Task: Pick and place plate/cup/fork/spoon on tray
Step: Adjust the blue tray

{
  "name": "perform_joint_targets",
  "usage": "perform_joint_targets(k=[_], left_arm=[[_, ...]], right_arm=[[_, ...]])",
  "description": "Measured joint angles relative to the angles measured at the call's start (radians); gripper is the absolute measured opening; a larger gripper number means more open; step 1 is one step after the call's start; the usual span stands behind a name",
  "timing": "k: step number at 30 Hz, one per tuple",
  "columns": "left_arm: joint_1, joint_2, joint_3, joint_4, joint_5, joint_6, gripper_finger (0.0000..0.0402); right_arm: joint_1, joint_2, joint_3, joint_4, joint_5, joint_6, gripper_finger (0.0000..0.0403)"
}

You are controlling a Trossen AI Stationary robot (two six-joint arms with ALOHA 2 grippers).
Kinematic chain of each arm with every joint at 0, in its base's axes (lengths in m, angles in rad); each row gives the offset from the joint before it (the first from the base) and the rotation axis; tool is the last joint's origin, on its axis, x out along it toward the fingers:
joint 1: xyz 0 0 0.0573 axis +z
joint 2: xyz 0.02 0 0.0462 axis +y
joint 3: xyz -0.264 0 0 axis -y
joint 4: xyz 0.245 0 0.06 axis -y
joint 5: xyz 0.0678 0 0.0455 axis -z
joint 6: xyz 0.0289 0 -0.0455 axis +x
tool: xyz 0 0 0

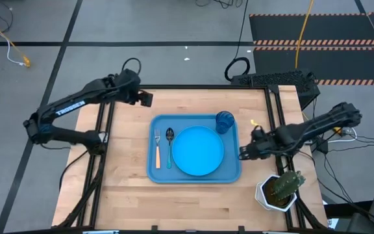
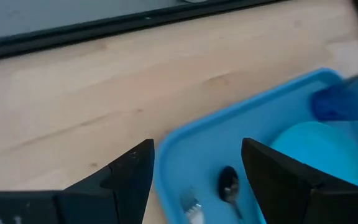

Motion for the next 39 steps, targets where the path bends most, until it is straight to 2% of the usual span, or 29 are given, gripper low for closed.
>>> perform_joint_targets(k=[3,7,11,14,19,22,28,39], left_arm=[[-0.039,-0.024,0.000,0.000,0.000,-0.037,0.0243],[-0.090,-0.053,0.000,-0.001,0.000,-0.068,0.0243],[-0.124,-0.077,0.000,-0.011,-0.004,-0.089,0.0243],[-0.140,-0.094,0.000,-0.012,-0.012,-0.089,0.0243],[-0.155,-0.108,0.000,-0.019,-0.020,-0.094,0.0243],[-0.155,-0.109,0.000,-0.031,-0.024,-0.093,0.0243],[-0.157,-0.109,0.000,-0.078,-0.024,-0.087,0.0243],[-0.158,-0.108,0.000,-0.209,-0.069,-0.029,0.0243]], right_arm=[[-0.028,0.070,0.000,0.006,0.004,-0.054,0.0098],[-0.052,0.126,0.000,0.011,0.030,-0.023,0.0098],[-0.080,0.141,-0.020,0.038,0.024,-0.086,0.0098],[-0.099,0.143,-0.042,0.021,0.021,-0.077,0.0093],[-0.113,0.143,-0.065,0.023,0.003,-0.067,0.0040],[-0.113,0.143,-0.066,0.028,0.029,-0.091,0.0007],[-0.120,0.145,-0.066,0.035,0.084,-0.091,0.0001],[-0.128,0.279,-0.067,0.177,0.025,-0.091,0.0000]])
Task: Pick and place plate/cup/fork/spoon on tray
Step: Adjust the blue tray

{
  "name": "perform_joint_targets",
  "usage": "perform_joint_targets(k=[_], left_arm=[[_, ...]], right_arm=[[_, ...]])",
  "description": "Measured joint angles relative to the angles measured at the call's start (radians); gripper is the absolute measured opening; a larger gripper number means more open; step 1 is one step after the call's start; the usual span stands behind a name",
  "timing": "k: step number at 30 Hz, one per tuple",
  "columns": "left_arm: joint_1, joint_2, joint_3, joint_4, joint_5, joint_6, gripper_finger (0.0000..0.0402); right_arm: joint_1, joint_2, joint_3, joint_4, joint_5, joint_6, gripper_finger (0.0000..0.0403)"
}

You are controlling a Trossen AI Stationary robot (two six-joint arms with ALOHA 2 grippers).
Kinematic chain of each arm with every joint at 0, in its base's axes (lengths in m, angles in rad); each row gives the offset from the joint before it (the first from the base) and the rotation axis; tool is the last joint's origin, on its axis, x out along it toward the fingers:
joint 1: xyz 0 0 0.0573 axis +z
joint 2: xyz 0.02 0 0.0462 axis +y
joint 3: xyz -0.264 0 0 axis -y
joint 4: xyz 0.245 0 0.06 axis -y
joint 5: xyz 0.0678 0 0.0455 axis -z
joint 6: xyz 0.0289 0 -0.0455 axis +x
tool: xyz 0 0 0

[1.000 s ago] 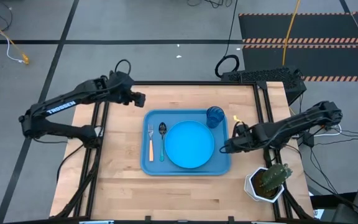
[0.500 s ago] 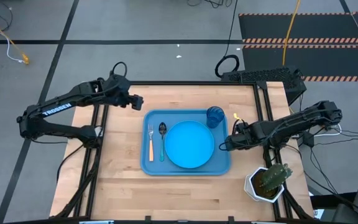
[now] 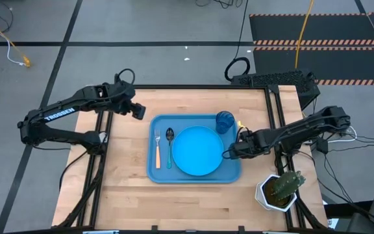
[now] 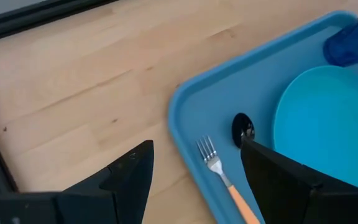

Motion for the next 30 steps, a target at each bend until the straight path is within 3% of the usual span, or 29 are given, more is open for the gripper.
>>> perform_joint_targets(k=[10,30], left_arm=[[0.000,-0.006,0.000,-0.040,0.001,0.027,0.0243],[0.000,-0.026,0.000,-0.048,0.004,0.050,0.0243]], right_arm=[[0.000,0.105,0.000,0.097,-0.059,0.004,0.0000],[0.000,0.108,0.000,0.161,-0.054,0.028,0.0000]])
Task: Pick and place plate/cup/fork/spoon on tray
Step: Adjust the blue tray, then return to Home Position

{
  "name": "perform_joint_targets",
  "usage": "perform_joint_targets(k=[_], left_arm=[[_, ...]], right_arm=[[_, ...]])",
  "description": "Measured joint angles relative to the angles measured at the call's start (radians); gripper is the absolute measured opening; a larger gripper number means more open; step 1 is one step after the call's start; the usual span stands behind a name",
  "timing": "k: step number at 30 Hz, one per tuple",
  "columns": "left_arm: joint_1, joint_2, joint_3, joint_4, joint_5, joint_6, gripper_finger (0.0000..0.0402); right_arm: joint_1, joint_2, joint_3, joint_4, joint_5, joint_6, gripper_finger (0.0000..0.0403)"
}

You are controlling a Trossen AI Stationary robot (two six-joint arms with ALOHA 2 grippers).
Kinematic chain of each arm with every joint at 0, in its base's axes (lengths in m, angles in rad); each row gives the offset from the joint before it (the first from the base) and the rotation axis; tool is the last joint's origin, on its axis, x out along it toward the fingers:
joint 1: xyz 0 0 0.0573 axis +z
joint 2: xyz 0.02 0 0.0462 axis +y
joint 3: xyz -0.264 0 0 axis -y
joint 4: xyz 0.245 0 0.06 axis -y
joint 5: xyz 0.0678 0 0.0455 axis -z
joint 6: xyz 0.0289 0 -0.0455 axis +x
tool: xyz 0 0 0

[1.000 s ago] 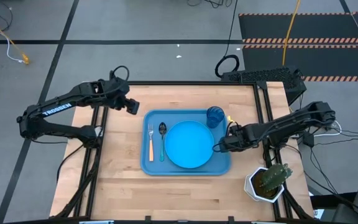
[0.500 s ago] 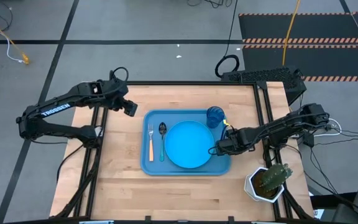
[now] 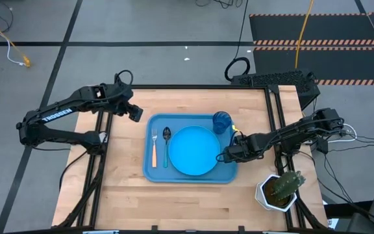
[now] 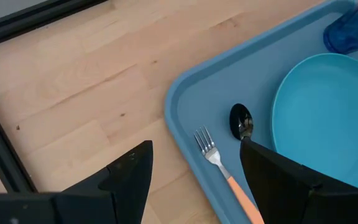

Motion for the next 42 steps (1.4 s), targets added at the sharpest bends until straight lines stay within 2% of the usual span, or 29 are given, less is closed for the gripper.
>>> perform_joint_targets(k=[5,8,14,20,23,27,30,32,35,37,42], left_arm=[[0.000,0.000,0.000,-0.002,0.000,-0.004,0.0243],[0.000,0.000,0.000,-0.057,-0.024,-0.007,0.0243],[0.018,-0.004,0.000,-0.181,-0.063,-0.026,0.0243],[-0.006,-0.013,0.000,-0.175,-0.057,-0.018,0.0243],[-0.031,-0.013,0.000,-0.150,-0.037,0.021,0.0243],[-0.074,-0.013,0.000,-0.091,-0.010,0.077,0.0243],[-0.119,-0.026,0.000,0.006,0.008,0.102,0.0243],[-0.154,-0.042,0.000,0.108,0.017,0.100,0.0237],[-0.211,-0.066,0.000,0.284,0.014,0.137,0.0205],[-0.249,-0.075,0.001,0.389,0.017,0.211,0.0166],[-0.336,-0.076,0.001,0.497,0.017,0.409,0.0030]], right_arm=[[0.000,-0.008,0.000,-0.032,-0.001,-0.005,0.0000],[0.003,-0.039,0.000,-0.076,-0.001,-0.022,0.0000],[0.003,-0.167,0.000,-0.186,0.007,-0.073,0.0000],[0.003,-0.296,0.000,-0.176,0.006,-0.204,0.0000],[0.003,-0.346,0.000,-0.137,0.008,-0.346,0.0000],[0.008,-0.418,0.000,-0.010,-0.023,-0.722,0.0000],[0.014,-0.479,0.000,0.110,-0.050,-1.005,0.0000],[0.016,-0.517,0.000,0.193,-0.047,-1.086,0.0000],[0.016,-0.564,0.000,0.299,-0.046,-1.153,0.0000],[0.016,-0.587,0.000,0.363,-0.046,-1.201,0.0000],[0.016,-0.636,0.000,0.465,-0.044,-1.282,0.0000]])
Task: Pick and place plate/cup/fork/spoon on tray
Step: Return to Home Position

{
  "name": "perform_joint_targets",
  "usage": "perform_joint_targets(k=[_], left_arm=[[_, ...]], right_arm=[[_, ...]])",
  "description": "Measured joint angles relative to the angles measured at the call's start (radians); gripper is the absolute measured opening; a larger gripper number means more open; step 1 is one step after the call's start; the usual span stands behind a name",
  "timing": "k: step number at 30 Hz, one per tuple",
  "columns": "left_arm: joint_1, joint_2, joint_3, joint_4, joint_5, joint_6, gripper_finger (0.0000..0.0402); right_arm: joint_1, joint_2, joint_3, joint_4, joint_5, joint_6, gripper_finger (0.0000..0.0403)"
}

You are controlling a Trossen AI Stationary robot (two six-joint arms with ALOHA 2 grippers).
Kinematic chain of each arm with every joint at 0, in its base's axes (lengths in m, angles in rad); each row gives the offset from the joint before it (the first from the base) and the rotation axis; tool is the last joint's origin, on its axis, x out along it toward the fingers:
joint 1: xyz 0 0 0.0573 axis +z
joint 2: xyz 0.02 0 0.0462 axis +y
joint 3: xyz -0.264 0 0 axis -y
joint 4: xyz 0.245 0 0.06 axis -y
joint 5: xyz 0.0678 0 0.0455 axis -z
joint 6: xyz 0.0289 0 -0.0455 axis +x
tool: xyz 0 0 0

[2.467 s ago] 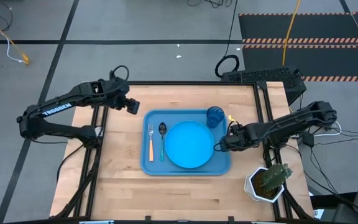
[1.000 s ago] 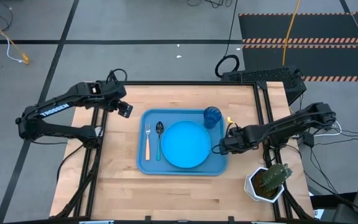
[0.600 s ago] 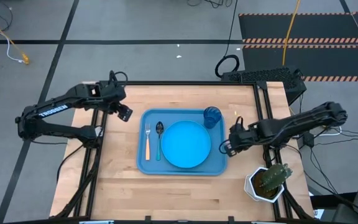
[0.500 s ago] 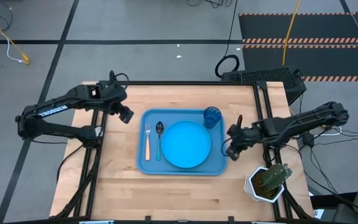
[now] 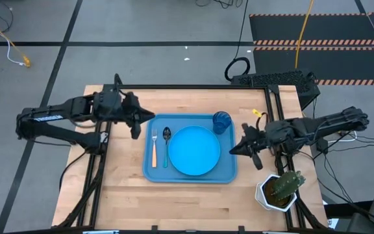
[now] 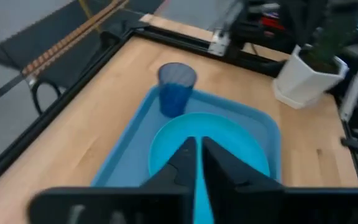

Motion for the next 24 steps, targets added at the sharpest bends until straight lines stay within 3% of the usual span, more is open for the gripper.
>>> perform_joint_targets(k=[5,15,24], left_arm=[[-0.033,0.000,0.000,0.014,-0.024,0.003,0.0005],[-0.044,0.000,0.000,0.024,-0.086,0.042,0.0007],[-0.043,0.000,0.000,0.266,-0.086,0.037,0.0008]], right_arm=[[0.000,-0.025,0.000,0.005,0.001,-0.029,0.0000],[-0.001,-0.024,0.000,0.004,-0.001,-0.006,0.0000],[0.000,-0.032,0.000,0.048,-0.003,-0.009,0.0000]])
